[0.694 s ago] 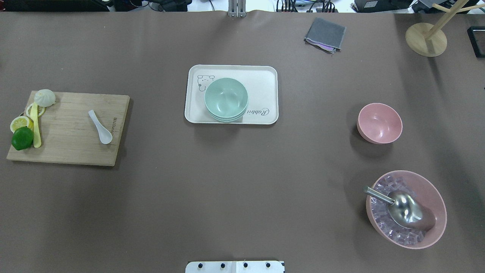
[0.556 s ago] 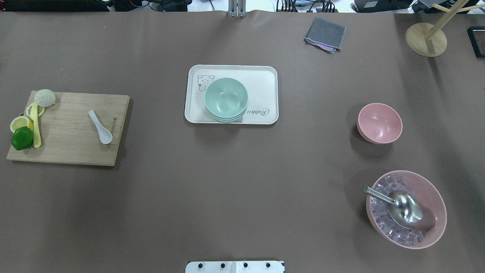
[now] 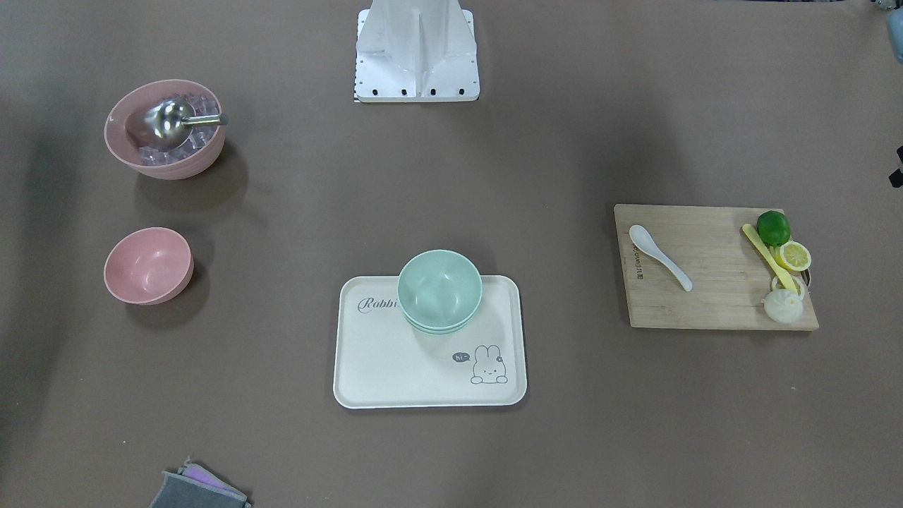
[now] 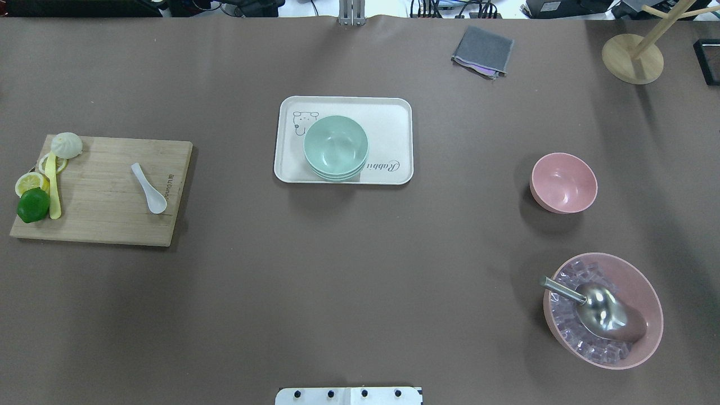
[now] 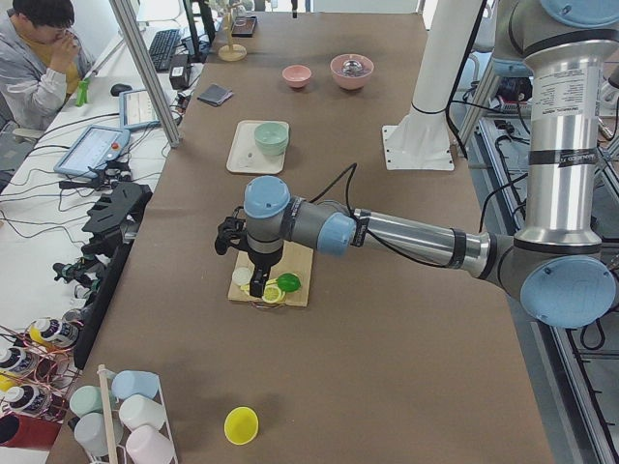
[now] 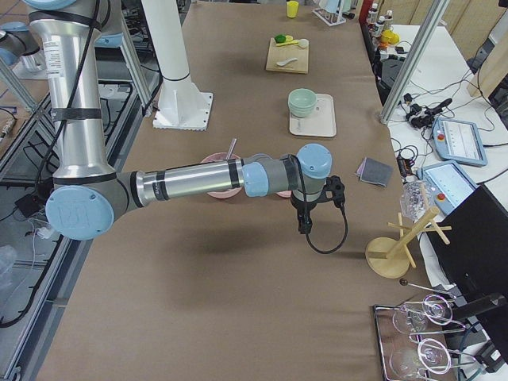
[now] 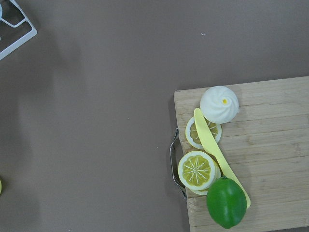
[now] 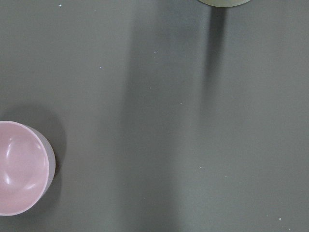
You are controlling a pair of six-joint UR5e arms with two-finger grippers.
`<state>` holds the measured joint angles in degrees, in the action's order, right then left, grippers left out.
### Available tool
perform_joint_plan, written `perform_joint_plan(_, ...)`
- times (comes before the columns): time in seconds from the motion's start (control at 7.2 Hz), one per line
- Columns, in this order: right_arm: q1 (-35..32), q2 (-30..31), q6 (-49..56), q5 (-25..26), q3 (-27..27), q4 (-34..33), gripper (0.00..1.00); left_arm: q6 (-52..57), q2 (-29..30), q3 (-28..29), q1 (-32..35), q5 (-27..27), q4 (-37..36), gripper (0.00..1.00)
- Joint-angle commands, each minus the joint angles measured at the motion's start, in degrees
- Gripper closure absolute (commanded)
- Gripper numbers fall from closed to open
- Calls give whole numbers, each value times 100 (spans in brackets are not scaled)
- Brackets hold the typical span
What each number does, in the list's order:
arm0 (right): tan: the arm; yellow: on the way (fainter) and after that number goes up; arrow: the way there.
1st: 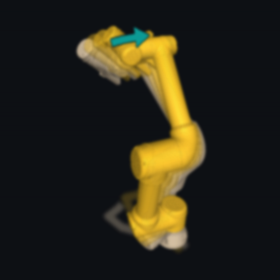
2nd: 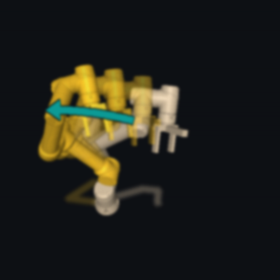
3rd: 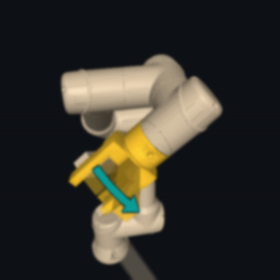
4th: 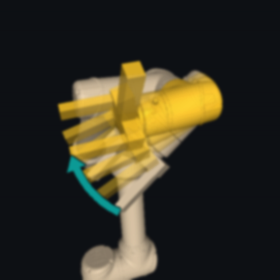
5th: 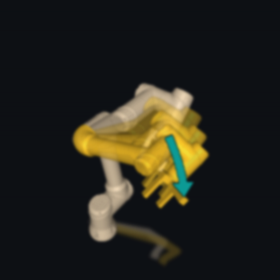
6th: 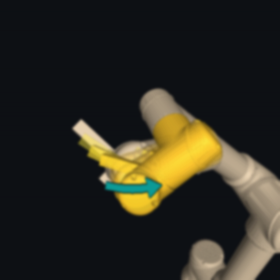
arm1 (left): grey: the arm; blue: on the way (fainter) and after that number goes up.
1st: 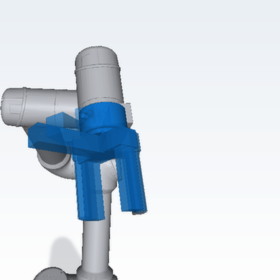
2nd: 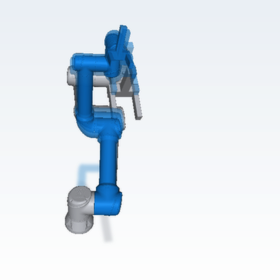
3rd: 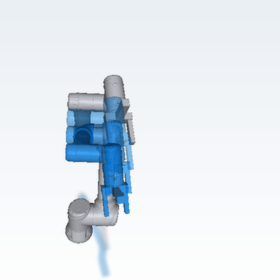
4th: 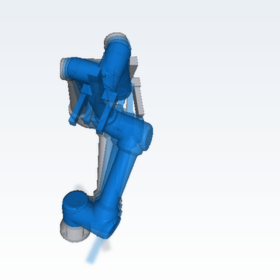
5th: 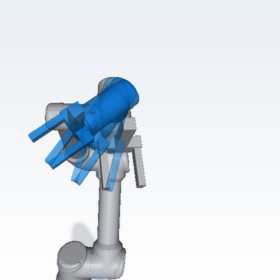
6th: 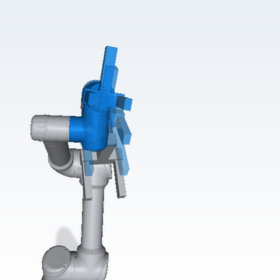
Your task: Stack pink bowl on green and place spoon
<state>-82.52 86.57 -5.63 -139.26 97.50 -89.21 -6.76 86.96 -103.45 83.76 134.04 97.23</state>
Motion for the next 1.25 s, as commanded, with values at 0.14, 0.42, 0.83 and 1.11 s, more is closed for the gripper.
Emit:
perform_joint_plan(0.14,7,114,-44,-4,-3,44,0,-10,-47,-147,-61,8,7,2)
perform_joint_plan(0.42,7,271,-71,-66,23,53,0,-18,-47,-262,-97,43,7,2)
perform_joint_plan(0.83,86,281,-105,-30,225,316,0,-27,-39,-96,-211,298,-11,2)
perform_joint_plan(1.11,663,255,-1257,222,304,856,0,-27,-39,-96,-246,290,-20,2)
